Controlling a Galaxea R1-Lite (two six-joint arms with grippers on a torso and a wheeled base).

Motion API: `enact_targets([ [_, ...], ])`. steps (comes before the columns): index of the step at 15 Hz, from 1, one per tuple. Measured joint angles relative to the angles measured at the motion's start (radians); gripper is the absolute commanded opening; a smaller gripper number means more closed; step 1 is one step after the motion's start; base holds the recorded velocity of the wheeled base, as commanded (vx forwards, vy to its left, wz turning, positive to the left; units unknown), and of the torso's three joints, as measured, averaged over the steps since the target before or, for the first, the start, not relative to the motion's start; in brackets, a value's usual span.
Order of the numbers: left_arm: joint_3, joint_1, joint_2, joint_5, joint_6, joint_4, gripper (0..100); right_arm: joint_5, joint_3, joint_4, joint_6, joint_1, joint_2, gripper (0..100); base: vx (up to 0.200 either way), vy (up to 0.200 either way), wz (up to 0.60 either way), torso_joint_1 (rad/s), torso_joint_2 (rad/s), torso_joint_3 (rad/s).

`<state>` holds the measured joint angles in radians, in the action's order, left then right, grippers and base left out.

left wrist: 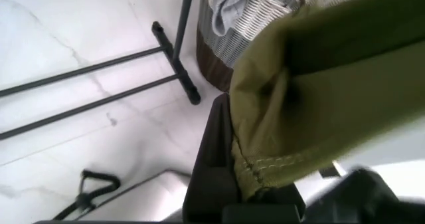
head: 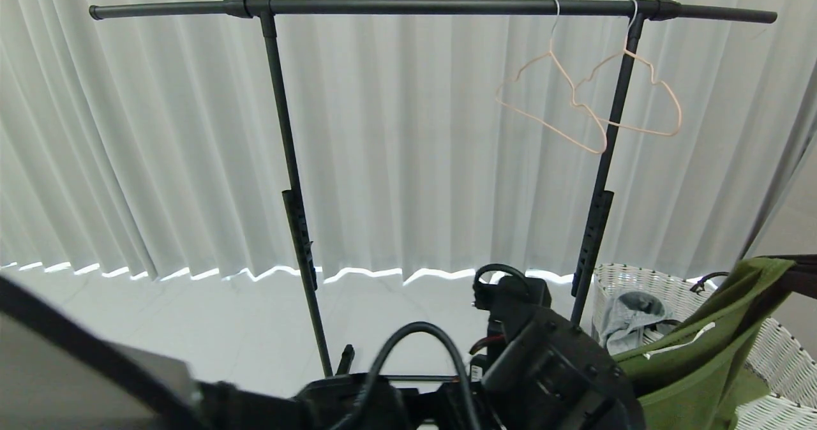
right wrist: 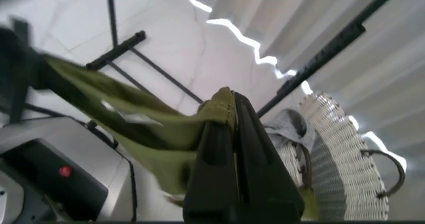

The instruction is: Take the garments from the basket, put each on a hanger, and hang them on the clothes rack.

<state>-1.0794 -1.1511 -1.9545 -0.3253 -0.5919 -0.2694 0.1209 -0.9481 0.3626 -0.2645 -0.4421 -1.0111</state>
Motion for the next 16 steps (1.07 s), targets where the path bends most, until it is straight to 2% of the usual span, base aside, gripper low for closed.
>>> enact_targets([
  [3, 0.148, 0.001, 0.187, -0.012, 0.047, 0.04, 0, 0.0, 0.011, -0.005, 0.002, -0.082, 0.003, 0, 0.0, 0.0, 0.0, 0.0, 0.0, 0.0],
  [5, 0.189, 0.004, 0.297, -0.068, 0.095, 0.16, 0, -0.002, 0.015, -0.041, 0.006, -0.142, -0.019, 0, 0.0, 0.0, 0.0, 0.0, 0.0, 0.0],
  [7, 0.189, 0.026, 0.406, -0.129, 0.177, 0.284, 0, -0.004, 0.017, -0.117, 0.01, -0.167, -0.05, 0, 0.0, 0.0, 0.0, 0.0, 0.0, 0.0],
  [8, 0.175, 0.05, 0.453, -0.148, 0.248, 0.315, 0, -0.007, 0.013, -0.175, 0.026, -0.169, -0.067, 0, 0.0, 0.0, 0.0, 0.0, 0.0, 0.0],
  [9, 0.154, 0.101, 0.502, -0.163, 0.352, 0.337, 0, -0.008, 0.007, -0.229, 0.047, -0.173, -0.086, 0, 0.0, 0.0, 0.0, 0.0, 0.0, 0.0],
  [11, 0.082, 0.202, 0.573, -0.17, 0.534, 0.35, 0, -0.008, -0.016, -0.257, 0.055, -0.174, -0.111, 0, 0.0, 0.0, 0.0, 0.0, 0.0, 0.0],
  [13, -0.025, 0.251, 0.611, -0.163, 0.603, 0.347, 0, -0.008, -0.076, -0.259, 0.056, -0.174, -0.126, 0, 0.0, 0.0, 0.0, 0.0, 0.0, 0.0],
  [16, -0.203, 0.272, 0.619, -0.14, 0.627, 0.347, 0, -0.008, -0.203, -0.258, 0.056, -0.175, -0.16, 0, 0.0, 0.0, 0.0, 0.0, 0.0, 0.0],
])
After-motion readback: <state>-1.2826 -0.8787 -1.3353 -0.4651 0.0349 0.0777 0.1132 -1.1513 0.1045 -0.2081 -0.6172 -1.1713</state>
